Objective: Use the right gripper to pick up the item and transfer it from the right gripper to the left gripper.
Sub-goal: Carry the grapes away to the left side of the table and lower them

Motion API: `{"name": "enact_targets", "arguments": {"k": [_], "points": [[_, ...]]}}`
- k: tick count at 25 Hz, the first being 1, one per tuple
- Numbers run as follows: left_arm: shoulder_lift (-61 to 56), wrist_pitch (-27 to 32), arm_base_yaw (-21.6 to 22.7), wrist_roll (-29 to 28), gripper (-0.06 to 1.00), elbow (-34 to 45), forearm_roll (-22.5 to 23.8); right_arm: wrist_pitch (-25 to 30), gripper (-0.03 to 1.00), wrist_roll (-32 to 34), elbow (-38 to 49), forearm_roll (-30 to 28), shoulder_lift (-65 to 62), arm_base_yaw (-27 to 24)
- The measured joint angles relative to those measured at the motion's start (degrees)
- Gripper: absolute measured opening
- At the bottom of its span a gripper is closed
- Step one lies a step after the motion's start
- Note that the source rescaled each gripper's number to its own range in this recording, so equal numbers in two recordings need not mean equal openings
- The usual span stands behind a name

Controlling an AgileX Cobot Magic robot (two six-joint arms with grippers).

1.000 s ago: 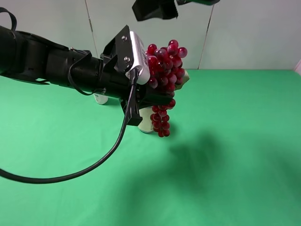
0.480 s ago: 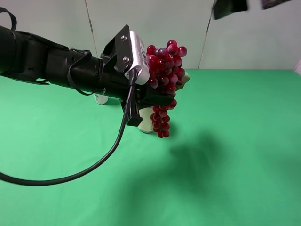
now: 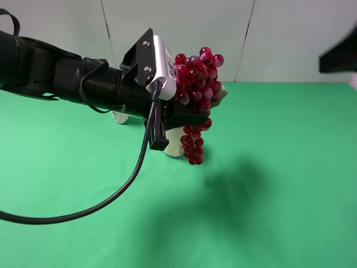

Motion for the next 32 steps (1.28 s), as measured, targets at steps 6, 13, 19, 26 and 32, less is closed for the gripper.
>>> {"name": "enact_targets", "arguments": {"k": [6,13,19,26,32], "points": [[0.00,0.36,0.00,0.00,0.00,0.00,0.00,4.25,1.00,0.26,10.43,0.00,-17.36,0.00],[0.00,0.41,0.00,0.00,0.00,0.00,0.00,10.66,1.00,-3.02,17.00,-0.05,-33.87,0.00],[0.00,0.41,0.00,0.00,0.00,0.00,0.00,11.54,1.00,-3.22,20.36,-0.09,-40.29,0.00],[0.00,1.75,0.00,0.00,0.00,0.00,0.00,8.60,1.00,-5.47,21.60,1.29,-40.94,0.00],[0.00,2.72,0.00,0.17,0.00,0.00,0.00,7.85,1.00,-6.06,22.12,2.96,-40.94,0.00]]}}
